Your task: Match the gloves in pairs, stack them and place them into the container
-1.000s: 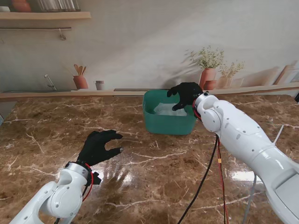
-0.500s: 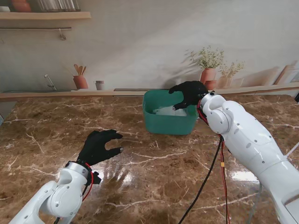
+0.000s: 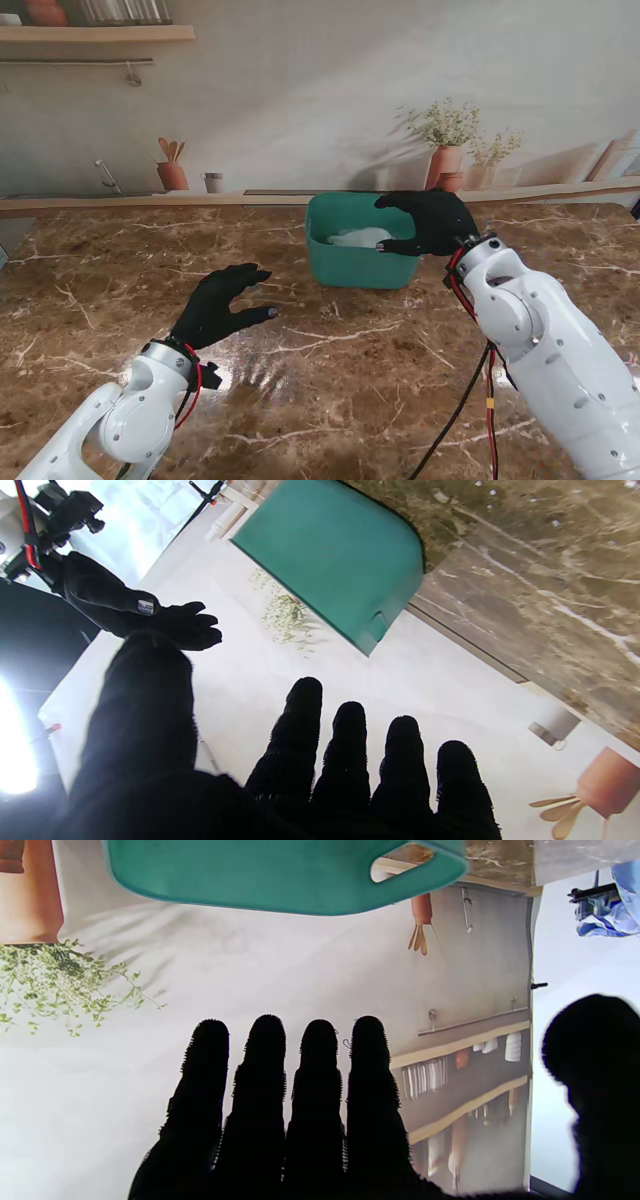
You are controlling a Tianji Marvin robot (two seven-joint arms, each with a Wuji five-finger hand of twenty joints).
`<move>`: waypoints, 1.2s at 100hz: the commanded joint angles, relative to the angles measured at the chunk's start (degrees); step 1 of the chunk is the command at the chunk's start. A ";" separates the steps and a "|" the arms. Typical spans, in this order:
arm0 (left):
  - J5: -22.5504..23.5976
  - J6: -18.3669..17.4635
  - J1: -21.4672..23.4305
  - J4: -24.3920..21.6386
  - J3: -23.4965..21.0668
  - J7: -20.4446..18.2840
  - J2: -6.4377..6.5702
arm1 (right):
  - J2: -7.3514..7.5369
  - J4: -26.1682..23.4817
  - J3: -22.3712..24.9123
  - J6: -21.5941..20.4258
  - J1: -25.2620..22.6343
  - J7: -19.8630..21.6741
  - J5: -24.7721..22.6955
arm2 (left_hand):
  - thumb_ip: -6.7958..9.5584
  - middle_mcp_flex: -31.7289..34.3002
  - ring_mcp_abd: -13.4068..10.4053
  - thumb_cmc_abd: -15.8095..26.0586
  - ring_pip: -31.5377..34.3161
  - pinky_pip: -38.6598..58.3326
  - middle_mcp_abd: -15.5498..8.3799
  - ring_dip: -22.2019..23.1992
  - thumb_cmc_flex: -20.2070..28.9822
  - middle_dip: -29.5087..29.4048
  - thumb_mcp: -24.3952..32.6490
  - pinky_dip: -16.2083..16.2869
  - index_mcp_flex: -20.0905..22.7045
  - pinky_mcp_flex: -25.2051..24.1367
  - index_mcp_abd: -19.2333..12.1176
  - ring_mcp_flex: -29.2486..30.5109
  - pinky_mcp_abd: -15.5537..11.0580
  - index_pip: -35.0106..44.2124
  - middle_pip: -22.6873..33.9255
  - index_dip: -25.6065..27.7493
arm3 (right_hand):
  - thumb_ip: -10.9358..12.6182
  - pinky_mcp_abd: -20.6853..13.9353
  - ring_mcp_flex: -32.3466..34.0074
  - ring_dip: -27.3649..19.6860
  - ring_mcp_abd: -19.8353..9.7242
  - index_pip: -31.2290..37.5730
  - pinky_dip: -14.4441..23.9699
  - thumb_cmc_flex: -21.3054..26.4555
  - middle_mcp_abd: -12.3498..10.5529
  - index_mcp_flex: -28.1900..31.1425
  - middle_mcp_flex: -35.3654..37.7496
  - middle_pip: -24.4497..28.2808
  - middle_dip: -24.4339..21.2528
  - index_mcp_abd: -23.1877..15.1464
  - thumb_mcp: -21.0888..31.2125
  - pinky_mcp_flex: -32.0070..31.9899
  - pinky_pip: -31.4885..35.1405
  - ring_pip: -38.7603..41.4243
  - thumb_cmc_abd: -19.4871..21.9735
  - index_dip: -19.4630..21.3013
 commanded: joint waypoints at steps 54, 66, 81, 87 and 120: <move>1.13 -6.55 0.24 -1.37 1.19 2.93 -0.27 | -2.63 -5.17 3.89 -3.81 -22.28 -16.37 5.27 | 2.63 -3.91 -3.20 8.03 -1.46 11.15 -2.37 -1.69 -6.59 -1.57 -3.00 -2.01 -6.16 0.83 0.09 -2.81 -7.15 -3.42 -1.73 -2.23 | 2.40 -4.94 -5.73 -3.45 -1.87 -6.77 -4.92 -7.32 3.24 -8.46 -5.47 -2.31 -3.92 7.34 -0.85 -2.31 -4.00 -1.79 7.50 -4.18; 0.87 -7.46 0.27 -0.62 1.61 3.30 -0.33 | -3.00 -3.65 2.97 -4.66 -23.10 -18.03 6.54 | 2.66 -3.84 -3.36 8.07 -1.42 11.45 -2.38 -1.77 -6.77 -1.57 -2.96 -2.09 -5.89 0.76 0.24 -2.80 -7.28 -3.30 -1.74 -2.19 | 2.47 -5.15 -6.33 -3.80 -1.70 -7.27 -5.58 -7.78 3.72 -8.75 -6.07 -2.53 -4.34 8.06 -1.23 -2.65 -4.42 -2.01 8.52 -4.52; 0.81 -7.63 0.56 -0.01 1.87 3.95 -0.44 | -3.14 -3.13 2.84 -5.70 -23.14 -17.68 7.84 | 2.70 -3.67 -3.62 7.90 -1.43 11.72 -2.41 -1.89 -6.58 -1.57 -2.84 -2.21 -5.61 0.70 0.40 -2.74 -7.27 -3.20 -1.74 -2.15 | 2.46 -5.23 -6.58 -4.08 -1.84 -7.20 -6.11 -7.66 3.65 -8.35 -6.03 -2.35 -4.66 7.75 -1.65 -2.89 -4.51 -2.00 8.90 -4.67; 0.92 -7.54 0.71 -0.02 1.78 4.00 -0.43 | -3.18 -3.26 2.91 -6.03 -23.06 -17.49 8.22 | 2.68 -3.62 -3.64 7.85 -1.46 11.75 -2.37 -1.94 -6.49 -1.58 -2.83 -2.28 -5.51 0.68 0.47 -2.75 -7.31 -3.16 -1.75 -2.14 | 2.47 -5.20 -6.55 -4.15 -1.87 -7.04 -6.25 -7.47 3.59 -8.09 -5.96 -2.22 -4.74 7.53 -1.70 -2.91 -4.46 -1.94 8.89 -4.65; 0.84 -6.88 1.66 -2.07 0.10 2.49 -0.18 | -3.34 -5.70 3.85 -6.49 -24.22 -18.21 7.92 | 2.62 -3.37 -3.81 8.03 -1.61 11.77 -2.23 -2.08 -6.27 -1.60 -2.88 -2.62 -5.28 0.61 0.56 -2.61 -7.28 -2.98 -1.81 -2.03 | 2.47 -4.74 -6.44 -4.18 -1.53 -6.42 -6.54 -6.79 3.51 -7.56 -5.81 -1.76 -4.86 6.65 -2.02 -3.03 -3.80 -1.56 8.69 -4.46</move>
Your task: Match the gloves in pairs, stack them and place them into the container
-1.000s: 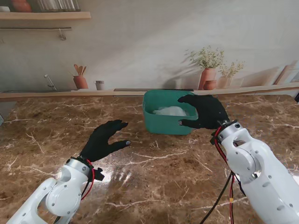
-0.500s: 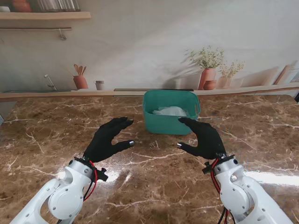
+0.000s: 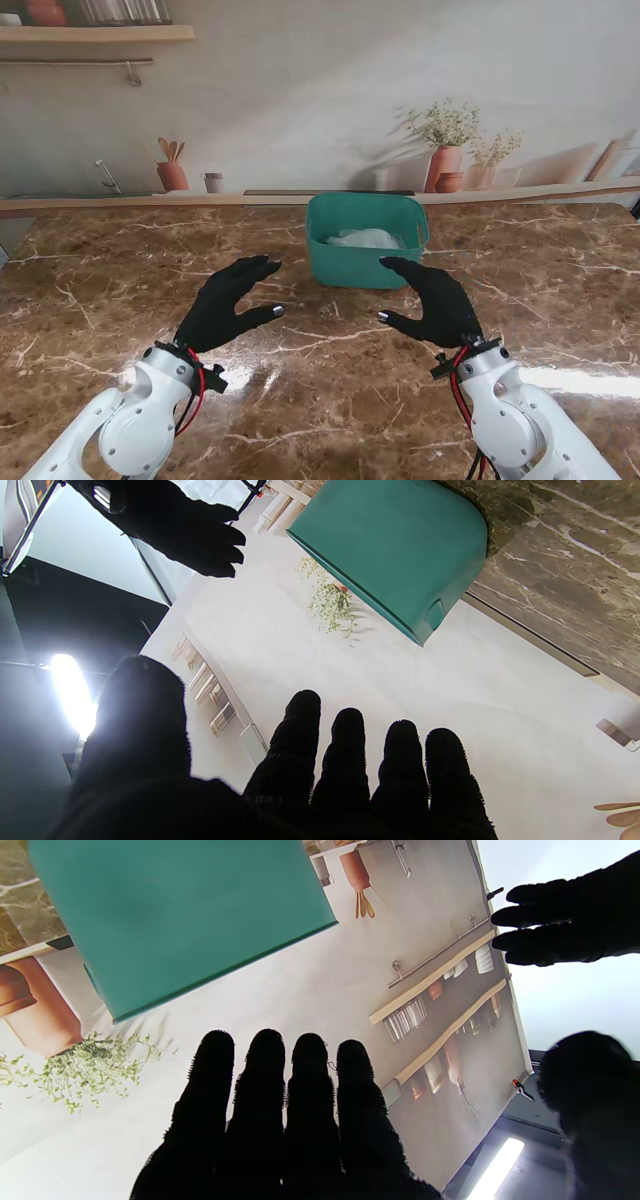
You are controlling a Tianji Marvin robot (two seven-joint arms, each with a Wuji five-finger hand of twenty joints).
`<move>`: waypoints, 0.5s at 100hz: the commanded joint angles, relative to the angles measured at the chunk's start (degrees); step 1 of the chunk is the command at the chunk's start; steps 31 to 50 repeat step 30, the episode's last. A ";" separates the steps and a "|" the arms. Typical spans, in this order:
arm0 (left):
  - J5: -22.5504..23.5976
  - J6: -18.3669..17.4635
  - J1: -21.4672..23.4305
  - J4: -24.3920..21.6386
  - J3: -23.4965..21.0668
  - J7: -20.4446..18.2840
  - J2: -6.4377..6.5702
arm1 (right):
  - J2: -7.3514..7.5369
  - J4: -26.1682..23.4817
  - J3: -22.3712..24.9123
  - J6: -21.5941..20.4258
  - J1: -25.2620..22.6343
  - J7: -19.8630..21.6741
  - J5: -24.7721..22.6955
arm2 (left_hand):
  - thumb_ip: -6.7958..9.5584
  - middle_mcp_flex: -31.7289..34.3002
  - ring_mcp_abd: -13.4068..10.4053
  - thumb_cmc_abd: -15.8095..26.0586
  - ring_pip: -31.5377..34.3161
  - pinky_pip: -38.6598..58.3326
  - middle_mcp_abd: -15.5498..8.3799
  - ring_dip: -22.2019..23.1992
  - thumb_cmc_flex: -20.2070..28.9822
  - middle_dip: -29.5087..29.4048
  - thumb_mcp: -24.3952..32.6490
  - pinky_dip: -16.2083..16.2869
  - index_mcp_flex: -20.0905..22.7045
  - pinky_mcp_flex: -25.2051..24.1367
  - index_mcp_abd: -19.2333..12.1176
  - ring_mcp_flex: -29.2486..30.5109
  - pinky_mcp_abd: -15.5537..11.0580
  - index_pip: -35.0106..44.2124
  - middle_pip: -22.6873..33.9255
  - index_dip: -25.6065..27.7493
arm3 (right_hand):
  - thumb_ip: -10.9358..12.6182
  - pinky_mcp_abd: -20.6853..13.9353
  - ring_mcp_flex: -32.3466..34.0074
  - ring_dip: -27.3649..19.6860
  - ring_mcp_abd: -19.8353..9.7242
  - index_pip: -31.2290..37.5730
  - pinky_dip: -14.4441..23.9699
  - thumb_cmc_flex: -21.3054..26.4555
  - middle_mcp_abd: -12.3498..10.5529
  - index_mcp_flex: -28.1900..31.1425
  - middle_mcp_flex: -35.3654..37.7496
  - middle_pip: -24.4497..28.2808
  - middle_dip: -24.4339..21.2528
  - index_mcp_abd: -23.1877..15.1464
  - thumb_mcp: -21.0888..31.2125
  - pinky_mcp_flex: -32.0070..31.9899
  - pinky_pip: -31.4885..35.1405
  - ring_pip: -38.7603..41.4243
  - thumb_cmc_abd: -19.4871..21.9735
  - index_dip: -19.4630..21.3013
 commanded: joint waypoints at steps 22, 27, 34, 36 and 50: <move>-0.66 0.94 -0.33 -0.19 0.57 0.27 -0.04 | -0.18 -0.75 0.37 -0.17 -1.11 0.22 -0.24 | 1.91 -0.74 -3.05 2.55 -1.05 1.05 -1.59 -0.69 -2.23 -0.99 -1.71 -1.10 -0.96 0.08 0.49 -1.19 -3.04 -0.10 -0.76 -0.52 | 2.43 -1.75 -1.53 -1.36 -0.91 -0.41 -1.64 -1.27 0.04 -0.89 -0.88 -0.21 -1.28 -0.82 -1.35 -0.81 -0.59 -0.06 0.38 -0.23; -0.72 1.12 -0.41 -0.19 0.68 0.02 0.01 | -0.15 -0.70 0.34 -0.18 -1.05 0.29 -0.34 | 1.91 -0.81 -3.06 2.67 -1.11 1.05 -1.58 -0.70 -2.21 -1.01 -1.70 -1.12 -1.00 0.08 0.54 -1.29 -3.04 -0.11 -0.80 -0.53 | 2.42 -1.76 -1.45 -1.35 -1.01 -0.32 -1.66 -1.21 -0.01 -0.76 -0.81 -0.17 -1.26 -0.89 -1.38 -0.71 -0.50 -0.03 0.40 -0.19; -0.73 1.14 -0.44 -0.15 0.73 -0.09 0.03 | -0.14 -0.61 0.29 -0.22 -1.01 0.34 -0.32 | 1.90 -0.80 -3.06 2.67 -1.10 1.04 -1.62 -0.69 -2.21 -1.01 -1.71 -1.14 -0.96 0.05 0.47 -1.26 -3.00 -0.09 -0.80 -0.52 | 2.43 -1.70 -1.33 -1.32 -0.90 -0.25 -1.66 -1.15 -0.02 -0.67 -0.62 -0.08 -1.22 -1.00 -1.38 -0.61 -0.42 0.03 0.45 -0.17; -0.73 1.14 -0.44 -0.15 0.73 -0.09 0.03 | -0.14 -0.61 0.29 -0.22 -1.01 0.34 -0.32 | 1.90 -0.80 -3.06 2.67 -1.10 1.04 -1.62 -0.69 -2.21 -1.01 -1.71 -1.14 -0.96 0.05 0.47 -1.26 -3.00 -0.09 -0.80 -0.52 | 2.43 -1.70 -1.33 -1.32 -0.90 -0.25 -1.66 -1.15 -0.02 -0.67 -0.62 -0.08 -1.22 -1.00 -1.38 -0.61 -0.42 0.03 0.45 -0.17; -0.73 1.14 -0.44 -0.15 0.73 -0.09 0.03 | -0.14 -0.61 0.29 -0.22 -1.01 0.34 -0.32 | 1.90 -0.80 -3.06 2.67 -1.10 1.04 -1.62 -0.69 -2.21 -1.01 -1.71 -1.14 -0.96 0.05 0.47 -1.26 -3.00 -0.09 -0.80 -0.52 | 2.43 -1.70 -1.33 -1.32 -0.90 -0.25 -1.66 -1.15 -0.02 -0.67 -0.62 -0.08 -1.22 -1.00 -1.38 -0.61 -0.42 0.03 0.45 -0.17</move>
